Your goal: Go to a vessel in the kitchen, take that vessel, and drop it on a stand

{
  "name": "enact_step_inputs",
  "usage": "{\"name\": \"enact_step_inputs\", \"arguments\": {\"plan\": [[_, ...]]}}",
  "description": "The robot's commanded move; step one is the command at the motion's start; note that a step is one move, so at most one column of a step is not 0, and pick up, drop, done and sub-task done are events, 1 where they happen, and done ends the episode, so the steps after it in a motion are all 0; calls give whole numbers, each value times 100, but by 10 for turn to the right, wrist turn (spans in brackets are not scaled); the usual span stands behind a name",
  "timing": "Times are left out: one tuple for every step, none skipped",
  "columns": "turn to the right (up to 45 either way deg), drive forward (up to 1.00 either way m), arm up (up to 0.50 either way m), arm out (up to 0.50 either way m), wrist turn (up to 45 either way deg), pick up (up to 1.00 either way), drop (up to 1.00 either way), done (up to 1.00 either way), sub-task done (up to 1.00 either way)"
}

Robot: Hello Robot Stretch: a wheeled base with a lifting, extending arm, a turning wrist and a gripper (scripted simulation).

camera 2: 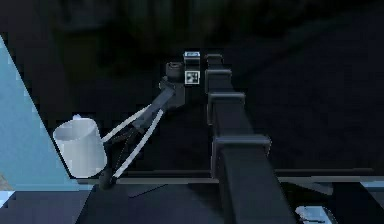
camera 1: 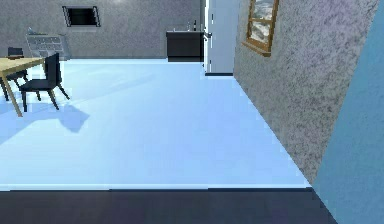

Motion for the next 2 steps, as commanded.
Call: {"name": "enact_step_inputs", "arguments": {"plan": [[0,0,0,0,450,0,0,0,0],[0,0,0,0,450,0,0,0,0]]}}
